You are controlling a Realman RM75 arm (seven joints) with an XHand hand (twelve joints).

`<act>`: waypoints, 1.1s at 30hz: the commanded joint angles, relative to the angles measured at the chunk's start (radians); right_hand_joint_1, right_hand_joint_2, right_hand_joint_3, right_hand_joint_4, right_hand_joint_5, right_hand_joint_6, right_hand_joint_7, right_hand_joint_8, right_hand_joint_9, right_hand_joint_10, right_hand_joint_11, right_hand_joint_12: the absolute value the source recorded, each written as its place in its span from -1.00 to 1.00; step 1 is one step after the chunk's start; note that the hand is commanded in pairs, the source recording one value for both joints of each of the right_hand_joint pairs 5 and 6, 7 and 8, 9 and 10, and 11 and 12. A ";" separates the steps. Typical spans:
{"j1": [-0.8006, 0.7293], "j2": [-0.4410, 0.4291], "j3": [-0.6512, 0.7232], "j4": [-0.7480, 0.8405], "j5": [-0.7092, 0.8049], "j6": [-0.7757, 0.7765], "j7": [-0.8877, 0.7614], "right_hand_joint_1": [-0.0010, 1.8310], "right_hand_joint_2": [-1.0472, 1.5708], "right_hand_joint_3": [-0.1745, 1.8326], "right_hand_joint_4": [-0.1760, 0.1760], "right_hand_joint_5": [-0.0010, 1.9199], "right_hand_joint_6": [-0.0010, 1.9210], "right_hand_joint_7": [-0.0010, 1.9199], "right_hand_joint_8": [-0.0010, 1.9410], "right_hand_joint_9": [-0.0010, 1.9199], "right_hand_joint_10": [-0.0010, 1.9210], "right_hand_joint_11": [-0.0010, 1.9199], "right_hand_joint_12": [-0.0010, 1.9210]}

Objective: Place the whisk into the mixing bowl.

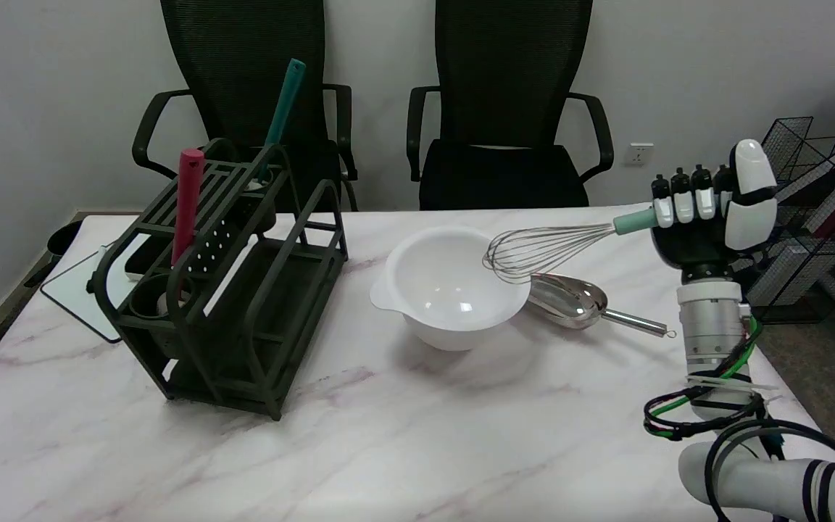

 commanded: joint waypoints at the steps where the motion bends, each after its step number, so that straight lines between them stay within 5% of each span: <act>1: 0.119 0.002 0.017 -0.011 -0.122 -0.211 0.028 0.07 1.00 -0.27 0.00 1.00 1.00 1.00 0.98 1.00 1.00 0.99 0.99; 9: 0.270 -0.040 0.004 0.065 -0.268 -0.424 0.057 0.09 1.00 -0.36 0.00 1.00 1.00 1.00 0.98 1.00 1.00 0.94 0.94; 18: 0.406 -0.064 -0.066 0.135 -0.354 -0.494 0.052 0.12 0.98 -0.38 0.00 1.00 1.00 1.00 0.98 1.00 1.00 0.95 0.94; 20: 0.436 -0.066 -0.012 0.129 -0.510 -0.454 0.158 0.12 0.97 -0.38 0.00 1.00 1.00 1.00 0.98 1.00 1.00 0.95 0.95; 21: 0.425 -0.077 -0.066 0.157 -0.396 -0.495 0.050 0.12 0.98 -0.38 0.00 1.00 1.00 1.00 0.98 1.00 1.00 0.96 0.96; 33: 0.443 -0.085 -0.068 0.248 -0.518 -0.579 -0.047 0.17 0.94 -0.37 0.00 1.00 1.00 1.00 0.98 1.00 1.00 0.98 0.98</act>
